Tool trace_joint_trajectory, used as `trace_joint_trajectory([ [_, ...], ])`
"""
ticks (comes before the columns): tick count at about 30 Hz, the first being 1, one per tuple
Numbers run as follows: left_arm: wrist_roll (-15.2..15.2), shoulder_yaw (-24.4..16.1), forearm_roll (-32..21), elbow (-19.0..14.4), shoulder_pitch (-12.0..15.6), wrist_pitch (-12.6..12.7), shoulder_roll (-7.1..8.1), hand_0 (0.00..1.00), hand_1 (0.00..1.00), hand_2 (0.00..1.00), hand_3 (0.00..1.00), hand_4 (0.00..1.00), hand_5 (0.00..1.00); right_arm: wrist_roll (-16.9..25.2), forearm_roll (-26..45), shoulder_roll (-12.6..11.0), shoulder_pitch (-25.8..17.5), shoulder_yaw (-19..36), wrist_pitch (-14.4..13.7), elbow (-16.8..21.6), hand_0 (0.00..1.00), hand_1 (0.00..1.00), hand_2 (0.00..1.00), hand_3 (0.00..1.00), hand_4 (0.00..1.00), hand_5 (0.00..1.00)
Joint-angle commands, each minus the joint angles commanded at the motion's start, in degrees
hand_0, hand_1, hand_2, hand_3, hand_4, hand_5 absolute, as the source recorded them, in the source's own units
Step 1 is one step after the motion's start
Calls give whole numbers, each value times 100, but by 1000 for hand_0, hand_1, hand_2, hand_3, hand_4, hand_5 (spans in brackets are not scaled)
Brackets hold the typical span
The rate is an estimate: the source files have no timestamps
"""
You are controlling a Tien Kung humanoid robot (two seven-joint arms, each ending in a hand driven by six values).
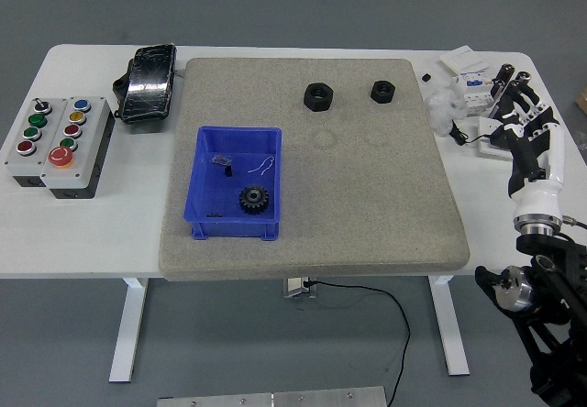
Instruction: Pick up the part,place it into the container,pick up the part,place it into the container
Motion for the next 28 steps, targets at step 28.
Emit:
trace_joint_trajectory([
  [28, -53, 136, -356, 0, -50, 46, -83, 663, 628, 586, 625, 670, 503, 173, 218, 165, -189, 302, -166, 181, 724, 721, 746, 699, 897, 398],
])
